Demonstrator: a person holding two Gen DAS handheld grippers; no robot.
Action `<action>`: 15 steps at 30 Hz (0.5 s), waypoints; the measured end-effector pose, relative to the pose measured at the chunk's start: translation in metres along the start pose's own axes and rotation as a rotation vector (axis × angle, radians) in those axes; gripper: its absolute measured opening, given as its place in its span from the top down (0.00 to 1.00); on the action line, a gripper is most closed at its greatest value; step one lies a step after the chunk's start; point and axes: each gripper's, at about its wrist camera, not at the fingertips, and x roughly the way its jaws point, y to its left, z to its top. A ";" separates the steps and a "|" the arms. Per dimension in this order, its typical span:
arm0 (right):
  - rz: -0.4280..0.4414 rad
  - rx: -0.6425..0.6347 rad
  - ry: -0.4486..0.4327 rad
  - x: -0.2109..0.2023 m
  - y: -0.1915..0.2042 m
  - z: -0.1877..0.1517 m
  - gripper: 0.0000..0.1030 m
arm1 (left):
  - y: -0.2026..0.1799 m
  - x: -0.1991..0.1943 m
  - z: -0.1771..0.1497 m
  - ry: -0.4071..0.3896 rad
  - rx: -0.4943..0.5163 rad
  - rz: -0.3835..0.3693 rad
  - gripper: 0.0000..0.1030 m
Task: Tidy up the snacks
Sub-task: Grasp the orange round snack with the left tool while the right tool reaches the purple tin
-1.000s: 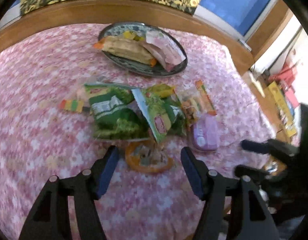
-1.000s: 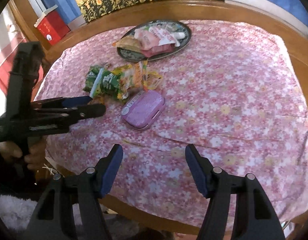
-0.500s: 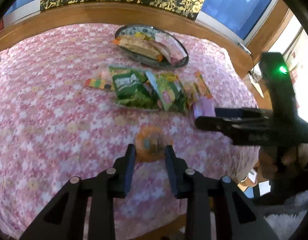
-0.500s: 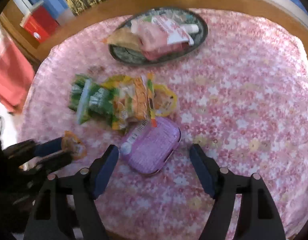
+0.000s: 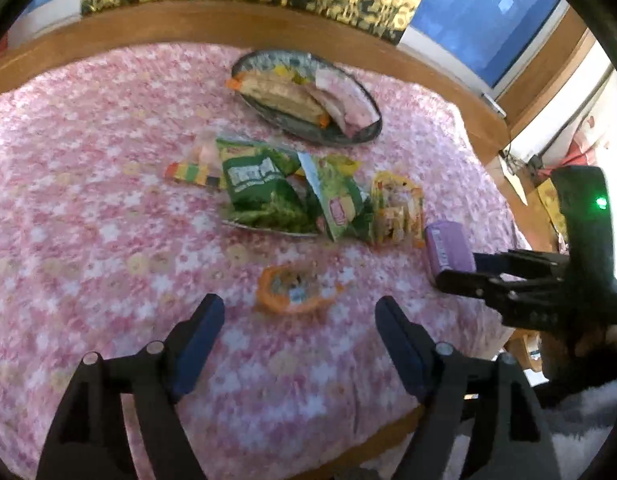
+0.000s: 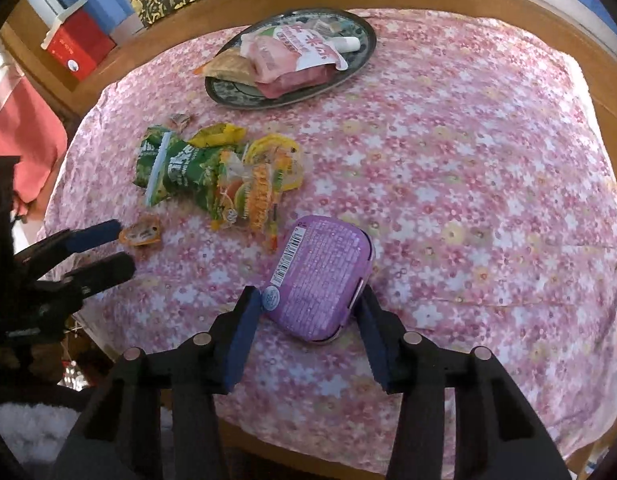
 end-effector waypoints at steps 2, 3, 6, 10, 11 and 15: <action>-0.007 -0.009 0.003 0.000 0.000 0.000 0.52 | -0.002 0.008 0.004 -0.003 0.003 0.039 0.31; -0.014 -0.020 0.002 -0.001 -0.001 -0.002 0.52 | -0.003 0.009 0.006 -0.023 0.006 0.065 0.47; -0.029 -0.047 -0.007 0.001 0.003 -0.002 0.52 | 0.002 0.009 0.008 -0.025 -0.012 0.040 0.57; -0.040 -0.041 -0.016 -0.007 0.005 0.003 0.52 | 0.008 -0.008 0.007 -0.037 -0.027 0.026 0.58; -0.030 -0.043 -0.025 -0.014 0.004 0.005 0.62 | 0.008 -0.015 0.008 -0.047 -0.022 0.035 0.57; 0.033 -0.056 -0.121 -0.053 0.007 0.024 0.75 | 0.000 -0.047 0.023 -0.084 0.033 0.054 0.57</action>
